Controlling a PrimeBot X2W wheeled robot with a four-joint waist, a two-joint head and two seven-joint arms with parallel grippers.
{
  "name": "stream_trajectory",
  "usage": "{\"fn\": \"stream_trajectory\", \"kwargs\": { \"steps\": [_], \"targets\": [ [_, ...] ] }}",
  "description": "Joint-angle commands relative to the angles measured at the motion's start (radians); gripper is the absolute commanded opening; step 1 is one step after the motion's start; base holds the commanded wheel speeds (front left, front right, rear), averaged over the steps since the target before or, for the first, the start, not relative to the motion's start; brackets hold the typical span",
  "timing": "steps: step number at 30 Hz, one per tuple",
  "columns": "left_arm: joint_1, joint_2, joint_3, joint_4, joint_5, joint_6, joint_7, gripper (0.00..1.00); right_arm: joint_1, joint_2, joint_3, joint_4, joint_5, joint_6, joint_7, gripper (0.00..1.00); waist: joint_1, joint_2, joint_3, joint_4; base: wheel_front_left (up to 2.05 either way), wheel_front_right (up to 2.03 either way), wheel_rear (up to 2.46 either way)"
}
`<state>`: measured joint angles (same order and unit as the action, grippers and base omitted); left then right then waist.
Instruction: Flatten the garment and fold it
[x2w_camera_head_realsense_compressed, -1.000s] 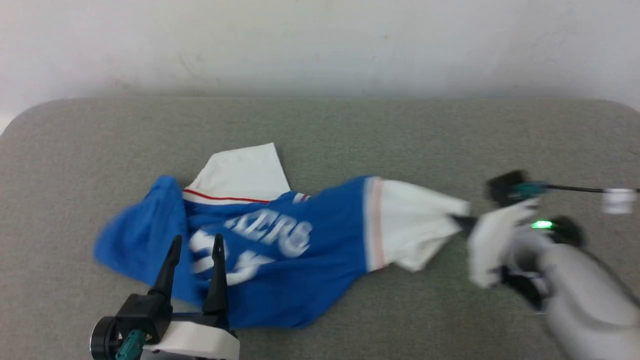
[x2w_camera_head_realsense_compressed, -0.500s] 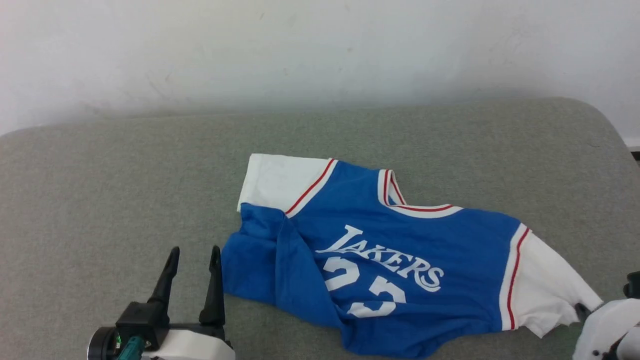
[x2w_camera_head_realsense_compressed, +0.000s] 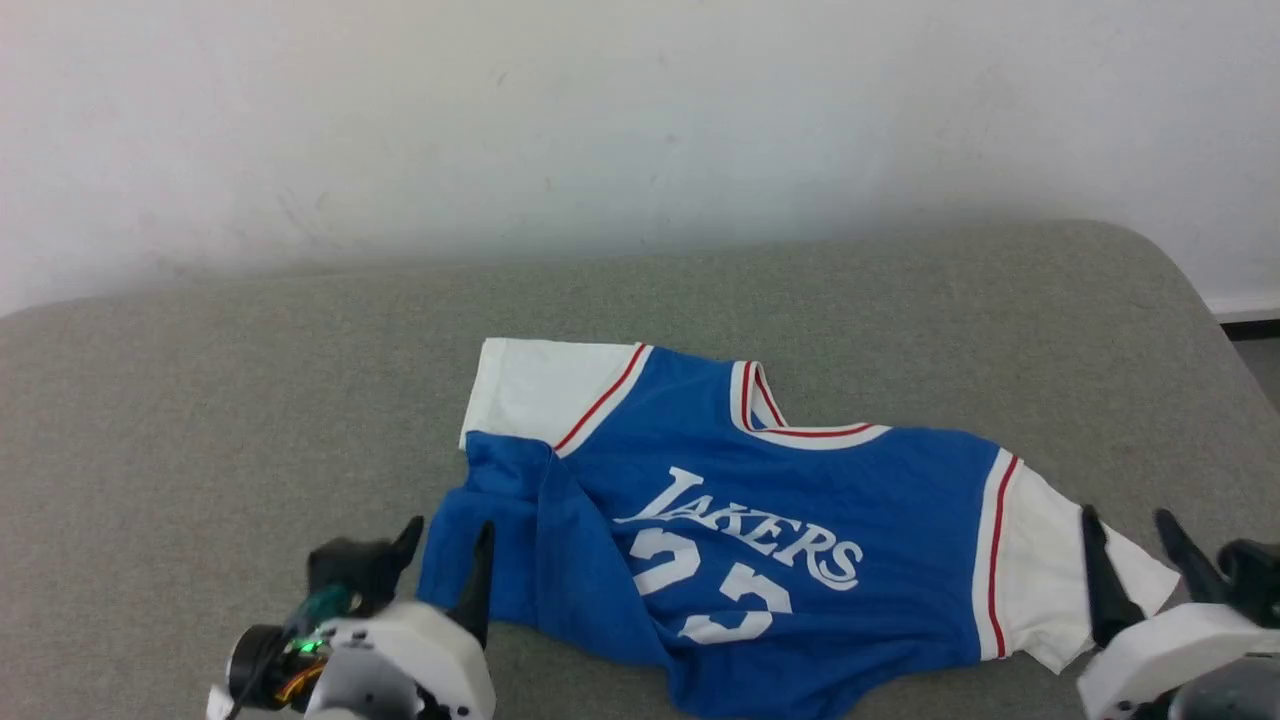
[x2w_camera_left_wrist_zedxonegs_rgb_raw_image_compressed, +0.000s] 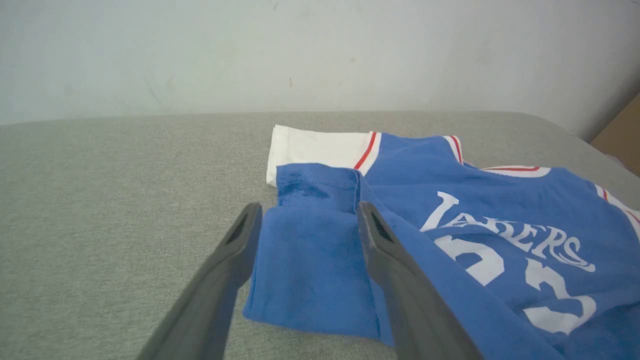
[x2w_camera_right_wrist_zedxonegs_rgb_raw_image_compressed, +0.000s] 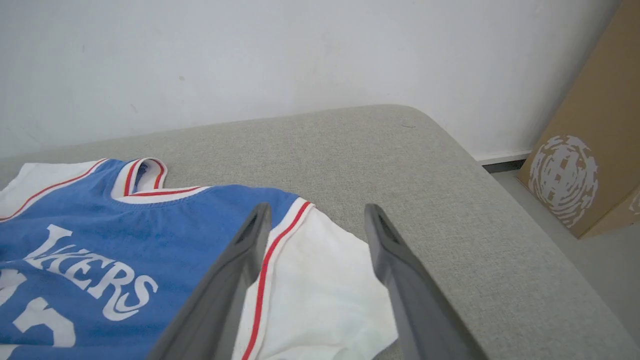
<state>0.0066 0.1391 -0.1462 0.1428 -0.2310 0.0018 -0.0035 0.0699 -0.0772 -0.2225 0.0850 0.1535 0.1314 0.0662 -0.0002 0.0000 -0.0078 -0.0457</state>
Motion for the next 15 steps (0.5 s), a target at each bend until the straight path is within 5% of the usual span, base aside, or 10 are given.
{"fn": "stream_trajectory", "kwargs": {
  "steps": [1,13,15],
  "targets": [
    [-0.041,0.008,-0.007,0.026,-0.011,-0.011,0.043,1.00,0.012,0.009,0.025,-0.025,-0.002,-0.001,-0.011,1.00,0.0002,0.0000,0.013,-0.011,0.00,0.00,0.00],
    [-0.208,0.070,-0.083,0.352,-0.053,-0.083,0.510,0.96,0.031,0.026,0.239,-0.143,0.029,-0.001,-0.036,1.00,0.0002,0.0000,0.077,-0.097,0.00,0.00,0.00],
    [-0.211,0.078,-0.105,0.372,-0.067,-0.100,0.575,0.25,0.030,0.026,0.249,-0.142,0.035,-0.001,-0.040,1.00,0.0002,0.0000,0.081,-0.100,0.00,0.00,0.00]
  ]
}}
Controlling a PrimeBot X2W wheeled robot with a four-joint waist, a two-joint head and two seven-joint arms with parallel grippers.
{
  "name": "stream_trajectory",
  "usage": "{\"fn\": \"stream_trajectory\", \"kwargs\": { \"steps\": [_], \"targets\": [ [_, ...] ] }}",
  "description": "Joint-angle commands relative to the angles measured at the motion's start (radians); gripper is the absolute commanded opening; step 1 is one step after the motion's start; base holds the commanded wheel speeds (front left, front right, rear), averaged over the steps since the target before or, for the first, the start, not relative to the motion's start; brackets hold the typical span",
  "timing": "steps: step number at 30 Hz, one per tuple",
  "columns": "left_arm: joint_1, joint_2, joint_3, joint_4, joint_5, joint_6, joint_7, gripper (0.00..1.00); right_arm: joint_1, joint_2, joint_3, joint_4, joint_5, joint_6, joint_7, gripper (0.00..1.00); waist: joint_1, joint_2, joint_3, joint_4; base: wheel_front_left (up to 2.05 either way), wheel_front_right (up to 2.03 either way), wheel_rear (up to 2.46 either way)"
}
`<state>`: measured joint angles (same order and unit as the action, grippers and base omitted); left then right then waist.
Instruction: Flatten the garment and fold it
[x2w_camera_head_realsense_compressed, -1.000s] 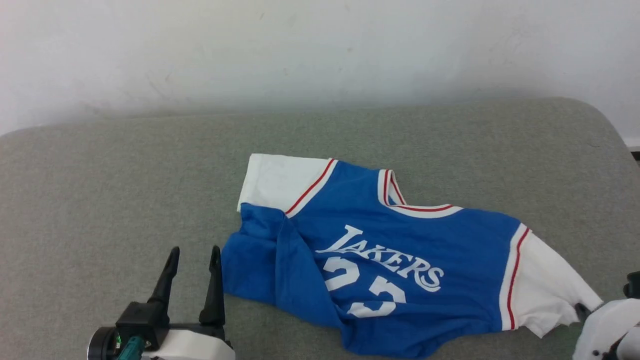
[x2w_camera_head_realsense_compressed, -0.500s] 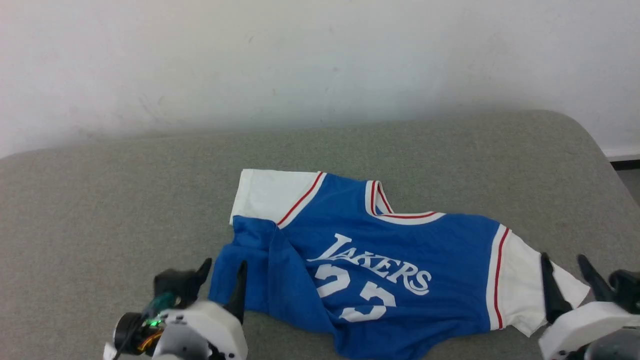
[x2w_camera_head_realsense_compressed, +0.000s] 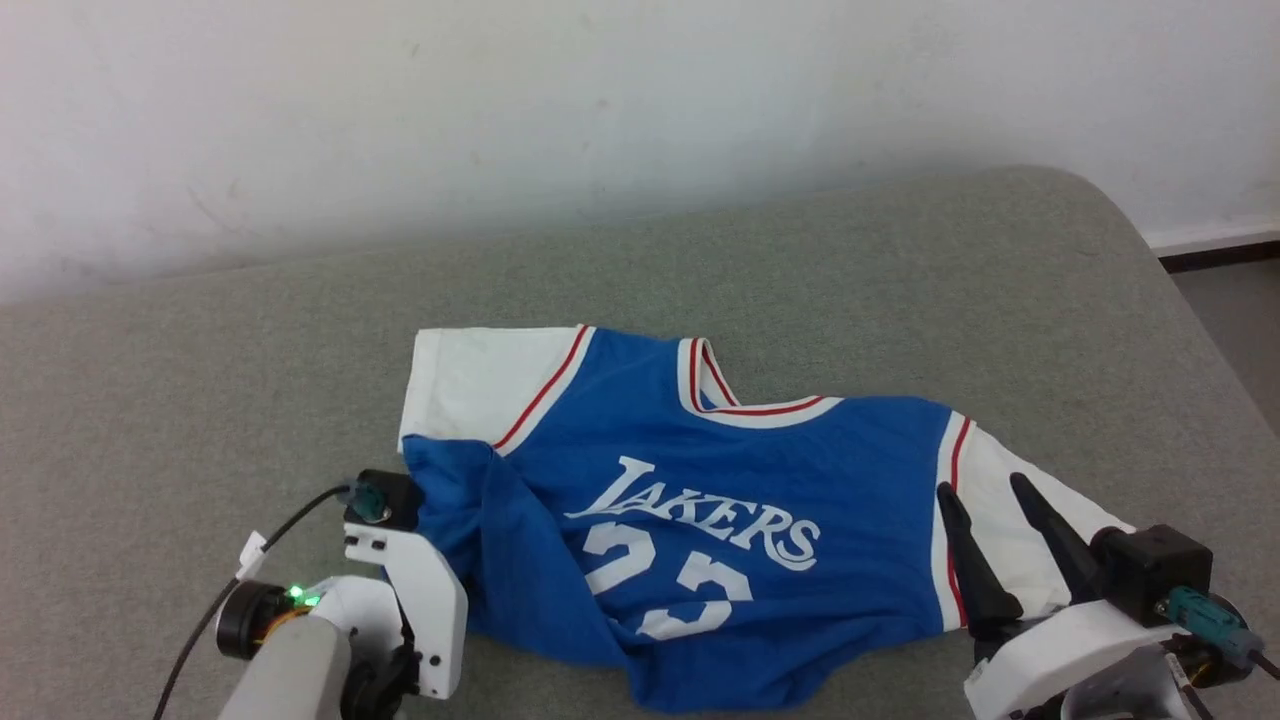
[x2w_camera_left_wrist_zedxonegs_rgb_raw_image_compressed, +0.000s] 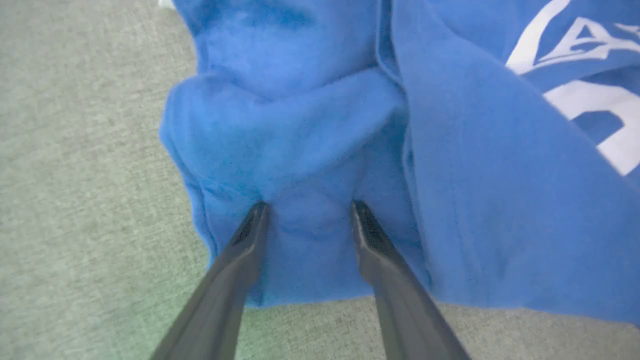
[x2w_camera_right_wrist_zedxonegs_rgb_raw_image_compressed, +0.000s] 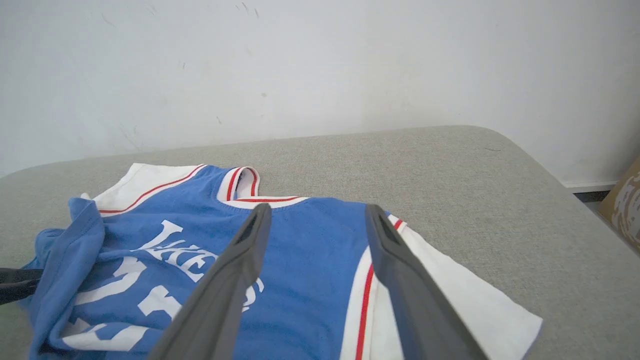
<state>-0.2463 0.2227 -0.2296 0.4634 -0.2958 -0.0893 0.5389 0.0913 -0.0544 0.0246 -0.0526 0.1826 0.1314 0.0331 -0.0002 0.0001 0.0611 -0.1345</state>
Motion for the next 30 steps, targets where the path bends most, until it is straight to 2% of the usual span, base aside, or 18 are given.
{"fn": "stream_trajectory", "kwargs": {
  "steps": [1,4,6,9,13,19,22,24,25,26,27,30],
  "targets": [
    [0.041,0.001,-0.026,0.050,-0.006,-0.013,0.040,0.00,0.009,0.003,0.006,-0.002,0.007,-0.001,-0.008,1.00,0.0002,-0.0001,0.012,-0.012,0.00,0.00,0.00],
    [0.047,0.015,-0.020,0.016,-0.015,-0.016,0.012,0.00,0.009,0.004,0.006,0.007,0.016,-0.001,-0.016,1.00,0.0002,-0.0001,0.006,-0.002,0.00,0.00,0.00],
    [0.067,0.031,-0.003,-0.025,-0.012,0.001,-0.031,0.00,0.012,0.004,0.004,0.014,0.021,-0.001,-0.022,1.00,0.0002,-0.0001,-0.005,0.009,0.00,0.00,0.00],
    [0.143,0.052,0.031,-0.115,-0.015,0.040,-0.082,0.00,0.023,0.004,0.007,0.025,0.025,-0.001,-0.028,1.00,0.0002,-0.0001,-0.032,0.024,0.00,0.00,0.00],
    [0.313,0.068,0.071,-0.276,-0.023,0.107,-0.097,0.00,0.045,0.004,0.010,0.031,0.029,-0.001,-0.033,1.00,0.0002,-0.0001,-0.064,0.054,0.00,0.00,0.00],
    [0.596,0.039,0.097,-0.507,-0.057,0.203,-0.041,0.00,0.076,0.004,0.012,0.020,0.025,-0.001,-0.033,1.00,0.0002,-0.0001,-0.086,0.104,0.00,0.00,0.00],
    [0.697,0.016,0.091,-0.568,-0.078,0.230,-0.009,0.00,0.089,0.004,0.012,0.007,0.021,-0.001,-0.035,1.00,0.0002,-0.0001,-0.089,0.127,0.00,0.00,0.00],
    [0.734,0.000,0.075,-0.587,-0.090,0.233,0.003,0.00,0.093,0.004,0.012,0.000,0.015,-0.001,-0.034,1.00,0.0002,-0.0001,-0.089,0.136,0.00,0.00,0.00],
    [0.739,-0.011,0.070,-0.593,-0.097,0.233,-0.001,0.05,0.095,0.004,0.012,-0.002,0.010,-0.001,-0.032,1.00,0.0002,-0.0001,-0.090,0.141,0.00,0.00,0.00],
    [0.739,-0.016,0.067,-0.594,-0.097,0.233,-0.008,0.67,0.096,0.004,0.012,-0.004,-0.001,-0.001,-0.029,1.00,0.0002,-0.0001,-0.091,0.144,0.00,0.00,0.00],
    [0.732,-0.021,0.067,-0.596,-0.097,0.233,-0.021,1.00,0.097,0.004,0.011,-0.007,-0.004,-0.001,-0.029,1.00,0.0002,-0.0001,-0.092,0.146,0.00,0.00,0.00],
    [0.690,-0.034,0.089,-0.616,-0.098,0.236,-0.091,1.00,0.098,0.004,0.011,-0.015,-0.009,-0.001,-0.028,1.00,0.0002,-0.0001,-0.098,0.147,0.00,0.00,0.00]
  ]
}}
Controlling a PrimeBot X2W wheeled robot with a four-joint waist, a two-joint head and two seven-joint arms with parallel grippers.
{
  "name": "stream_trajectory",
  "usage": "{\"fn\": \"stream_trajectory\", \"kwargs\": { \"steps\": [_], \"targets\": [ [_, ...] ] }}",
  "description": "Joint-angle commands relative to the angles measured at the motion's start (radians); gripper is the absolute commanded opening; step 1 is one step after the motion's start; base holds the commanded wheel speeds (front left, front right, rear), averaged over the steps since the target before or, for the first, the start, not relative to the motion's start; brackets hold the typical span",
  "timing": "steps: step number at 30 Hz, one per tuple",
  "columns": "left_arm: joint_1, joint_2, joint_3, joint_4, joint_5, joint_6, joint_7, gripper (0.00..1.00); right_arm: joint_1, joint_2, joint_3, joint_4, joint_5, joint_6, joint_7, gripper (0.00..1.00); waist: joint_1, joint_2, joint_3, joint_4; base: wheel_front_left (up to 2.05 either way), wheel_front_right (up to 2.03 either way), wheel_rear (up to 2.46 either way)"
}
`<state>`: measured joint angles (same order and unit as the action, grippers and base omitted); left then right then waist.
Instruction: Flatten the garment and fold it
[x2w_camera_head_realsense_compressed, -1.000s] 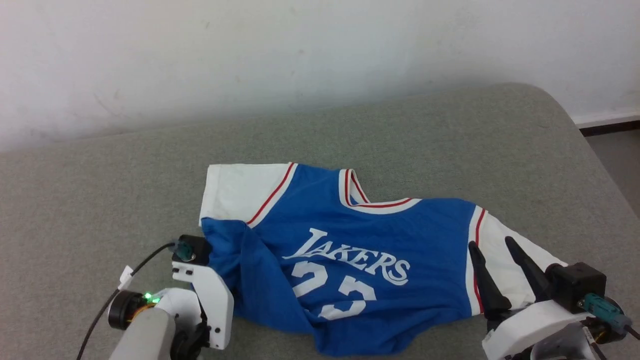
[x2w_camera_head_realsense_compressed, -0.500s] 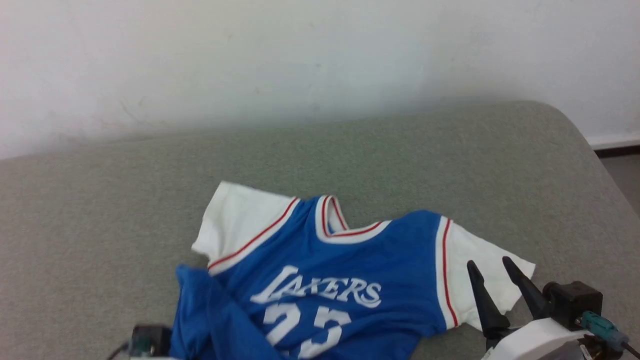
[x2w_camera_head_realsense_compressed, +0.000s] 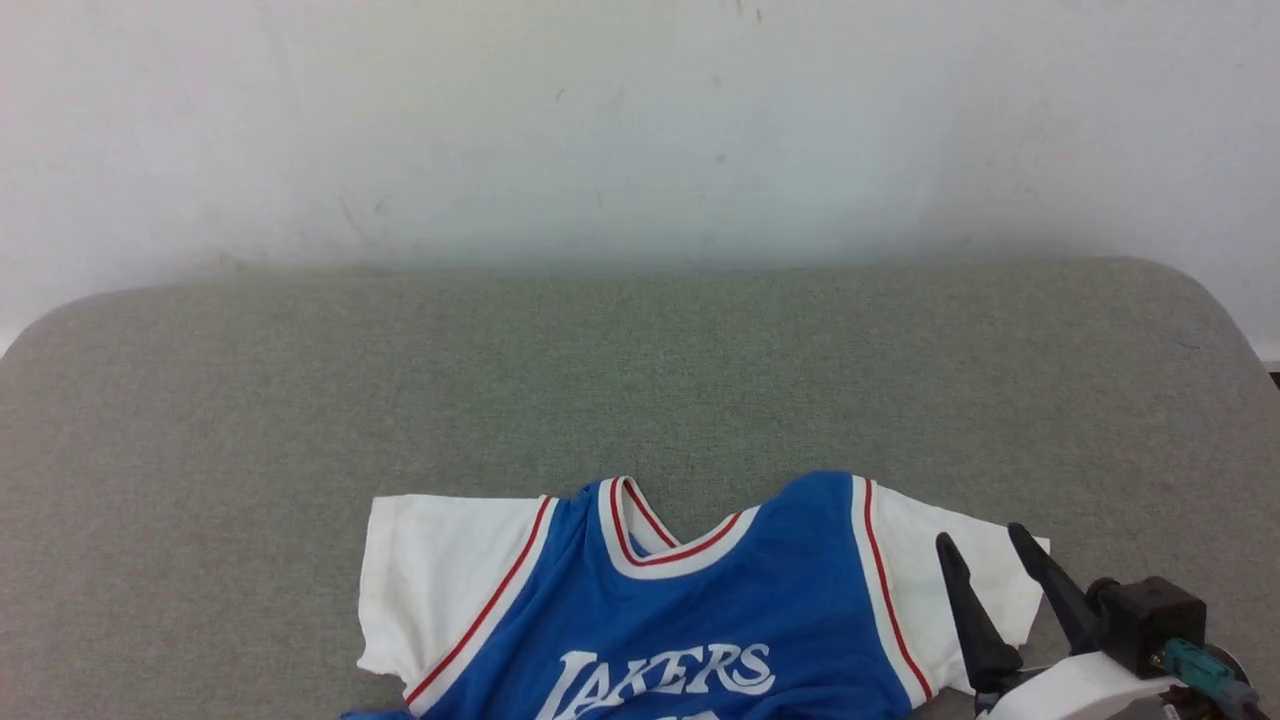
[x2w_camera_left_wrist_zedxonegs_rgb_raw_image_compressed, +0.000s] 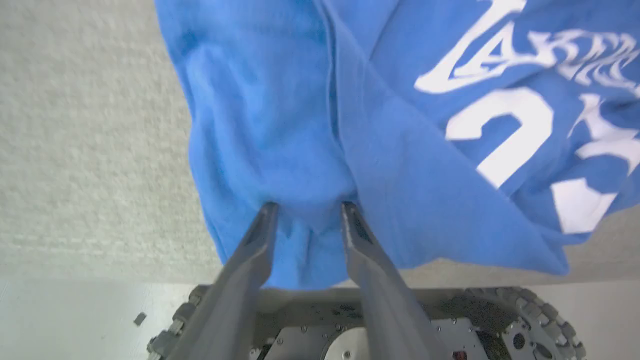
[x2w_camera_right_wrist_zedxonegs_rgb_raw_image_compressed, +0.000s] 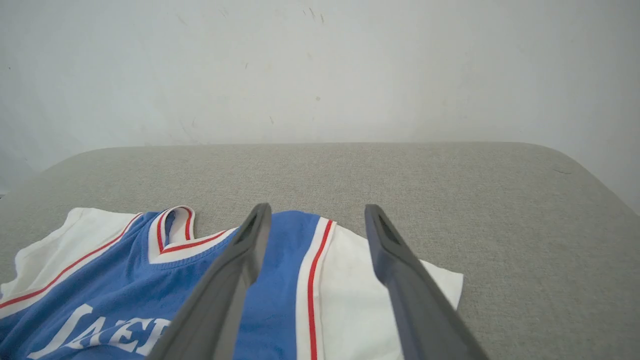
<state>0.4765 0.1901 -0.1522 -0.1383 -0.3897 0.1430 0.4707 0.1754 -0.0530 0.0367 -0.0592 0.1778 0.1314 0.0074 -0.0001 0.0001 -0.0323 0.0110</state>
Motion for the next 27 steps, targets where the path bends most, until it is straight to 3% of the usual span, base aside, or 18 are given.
{"fn": "stream_trajectory", "kwargs": {
  "steps": [1,7,11,19,27],
  "targets": [
    [-0.052,0.004,0.025,-0.023,0.005,0.005,-0.055,1.00,0.014,0.003,-0.001,-0.012,-0.006,-0.001,-0.001,1.00,0.0001,-0.0001,-0.007,-0.001,0.00,0.00,0.00],
    [-0.195,0.043,0.124,-0.061,0.024,0.007,-0.217,1.00,0.008,0.003,0.004,-0.041,-0.017,-0.001,-0.006,1.00,0.0001,-0.0001,-0.010,-0.027,0.00,0.00,0.00],
    [-0.330,0.071,0.161,-0.028,0.003,-0.013,-0.246,1.00,0.003,0.003,-0.004,-0.060,-0.011,-0.001,-0.009,1.00,0.0001,-0.0001,0.005,-0.045,0.00,0.00,0.00],
    [-0.598,0.139,0.188,0.212,-0.090,-0.092,-0.165,1.00,-0.039,0.003,0.004,-0.073,-0.001,-0.001,-0.012,1.00,0.0001,-0.0001,0.094,-0.099,0.00,0.00,0.00],
    [-0.772,0.215,0.162,0.484,-0.183,-0.180,0.067,1.00,-0.079,0.003,0.017,-0.045,0.013,-0.001,-0.032,1.00,0.0001,-0.0001,0.167,-0.157,0.00,0.00,0.00]
  ]
}}
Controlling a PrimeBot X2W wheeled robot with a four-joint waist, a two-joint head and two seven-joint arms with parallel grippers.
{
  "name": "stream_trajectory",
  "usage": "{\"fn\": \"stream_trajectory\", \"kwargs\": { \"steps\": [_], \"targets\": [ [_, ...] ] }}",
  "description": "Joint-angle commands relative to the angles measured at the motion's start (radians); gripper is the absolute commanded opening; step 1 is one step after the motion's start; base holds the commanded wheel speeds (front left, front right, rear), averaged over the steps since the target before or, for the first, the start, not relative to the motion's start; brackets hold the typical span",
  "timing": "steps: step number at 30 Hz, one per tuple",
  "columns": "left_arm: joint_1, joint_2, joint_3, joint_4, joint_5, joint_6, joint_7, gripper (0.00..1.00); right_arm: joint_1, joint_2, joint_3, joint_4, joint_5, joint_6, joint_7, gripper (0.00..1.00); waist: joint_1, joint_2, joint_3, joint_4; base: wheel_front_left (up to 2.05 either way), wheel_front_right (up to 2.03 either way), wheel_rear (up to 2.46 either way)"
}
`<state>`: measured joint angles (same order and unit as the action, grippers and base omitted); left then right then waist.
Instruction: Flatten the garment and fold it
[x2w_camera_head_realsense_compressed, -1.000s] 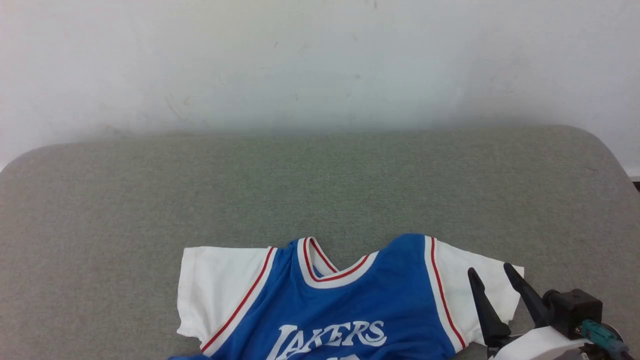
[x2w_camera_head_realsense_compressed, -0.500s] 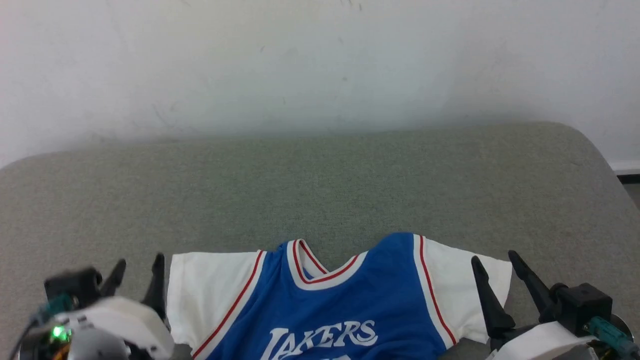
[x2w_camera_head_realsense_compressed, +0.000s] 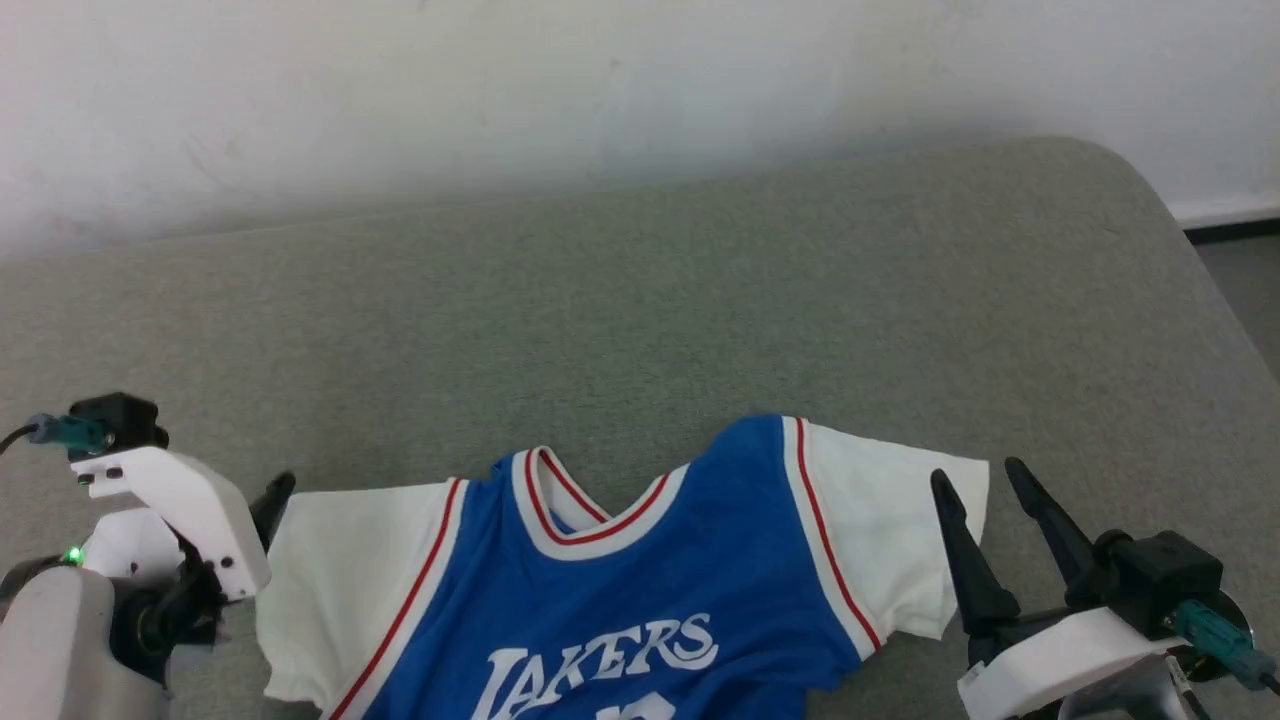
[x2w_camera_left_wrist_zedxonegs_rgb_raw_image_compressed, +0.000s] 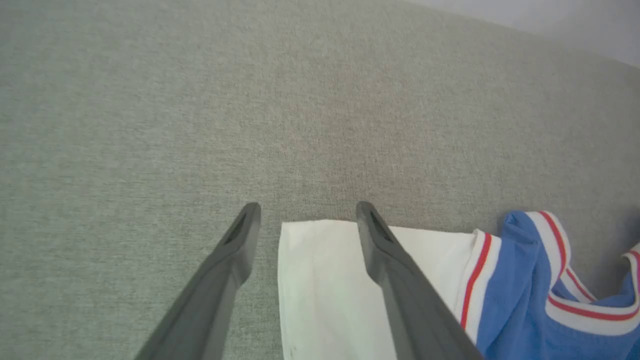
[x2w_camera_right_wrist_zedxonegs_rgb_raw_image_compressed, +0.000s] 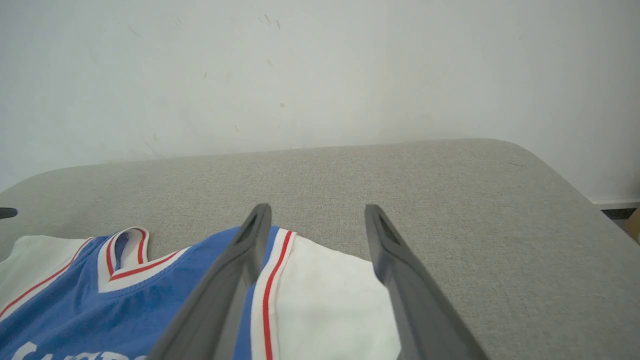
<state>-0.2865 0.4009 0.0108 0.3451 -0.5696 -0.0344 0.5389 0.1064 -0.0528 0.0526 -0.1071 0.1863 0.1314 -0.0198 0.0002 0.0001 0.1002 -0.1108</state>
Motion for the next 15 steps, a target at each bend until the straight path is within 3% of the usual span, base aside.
{"fn": "stream_trajectory", "kwargs": {
  "steps": [1,7,12,13,14,15],
  "targets": [
    [-0.016,0.014,-0.007,0.026,-0.013,-0.014,0.032,1.00,-0.012,0.003,0.002,0.007,0.007,-0.001,-0.007,1.00,-0.0002,-0.0001,0.038,-0.040,0.00,0.00,0.00],
    [-0.008,0.048,-0.050,0.119,-0.057,-0.043,0.223,1.00,-0.024,0.003,0.005,0.031,0.012,-0.001,-0.020,1.00,-0.0002,-0.0001,0.043,-0.055,0.00,0.00,0.00],
    [0.000,0.039,-0.102,0.166,-0.036,-0.049,0.262,1.00,-0.039,0.003,0.008,0.039,0.018,-0.001,-0.023,1.00,-0.0002,-0.0001,0.055,-0.059,0.00,0.00,0.00],
    [-0.001,0.033,-0.115,0.171,-0.028,-0.052,0.258,0.92,-0.042,0.003,0.009,0.041,0.018,-0.001,-0.022,1.00,-0.0002,-0.0001,0.058,-0.060,0.00,0.00,0.00],
    [-0.003,0.023,-0.124,0.176,-0.029,-0.055,0.252,0.49,-0.045,0.003,0.007,0.044,0.020,-0.001,-0.021,1.00,-0.0002,-0.0001,0.059,-0.061,0.00,0.00,0.00],
    [-0.005,0.010,-0.129,0.183,-0.033,-0.057,0.245,0.35,-0.047,0.003,0.004,0.049,0.024,-0.001,-0.020,1.00,-0.0002,-0.0001,0.059,-0.061,0.00,0.00,0.00]
  ]
}}
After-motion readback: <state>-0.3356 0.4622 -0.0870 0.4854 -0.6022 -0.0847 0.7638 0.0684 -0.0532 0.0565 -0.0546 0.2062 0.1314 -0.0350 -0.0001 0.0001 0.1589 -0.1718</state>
